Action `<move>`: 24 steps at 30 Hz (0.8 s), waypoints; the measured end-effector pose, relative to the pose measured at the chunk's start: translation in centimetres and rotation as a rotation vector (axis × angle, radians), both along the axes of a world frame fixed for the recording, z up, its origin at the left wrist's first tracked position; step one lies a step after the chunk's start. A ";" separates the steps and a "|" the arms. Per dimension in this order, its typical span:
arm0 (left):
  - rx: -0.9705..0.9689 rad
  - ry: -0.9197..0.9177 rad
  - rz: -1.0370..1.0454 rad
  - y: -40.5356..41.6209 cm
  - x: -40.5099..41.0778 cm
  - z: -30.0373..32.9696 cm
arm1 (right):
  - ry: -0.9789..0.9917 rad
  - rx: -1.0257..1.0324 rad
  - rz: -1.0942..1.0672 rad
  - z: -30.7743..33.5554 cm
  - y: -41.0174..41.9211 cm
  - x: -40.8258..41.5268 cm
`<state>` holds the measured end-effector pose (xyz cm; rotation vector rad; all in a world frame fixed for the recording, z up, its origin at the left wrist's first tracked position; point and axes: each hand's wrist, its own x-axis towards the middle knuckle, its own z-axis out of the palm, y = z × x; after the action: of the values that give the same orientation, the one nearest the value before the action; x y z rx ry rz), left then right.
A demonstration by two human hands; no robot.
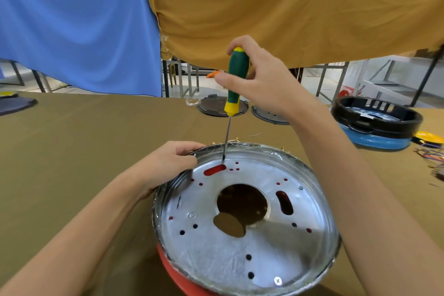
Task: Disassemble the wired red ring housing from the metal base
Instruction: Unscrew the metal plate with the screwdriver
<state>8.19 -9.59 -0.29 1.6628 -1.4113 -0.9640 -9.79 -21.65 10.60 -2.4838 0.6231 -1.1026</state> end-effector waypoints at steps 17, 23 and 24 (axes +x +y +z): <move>-0.007 0.003 0.015 0.2 -0.2 0.1 | -0.069 -0.025 -0.064 0.2 -0.8 -0.5; 0.001 0.000 0.020 0.2 -0.3 0.2 | 0.002 0.060 0.019 0.2 -0.3 -0.5; 0.002 0.001 0.018 0.3 -0.4 0.3 | 0.016 0.002 -0.015 0.0 -0.3 -0.2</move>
<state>7.81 -9.33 0.00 1.6734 -1.3934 -0.9565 -10.04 -22.00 10.57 -2.4923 0.6475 -1.0886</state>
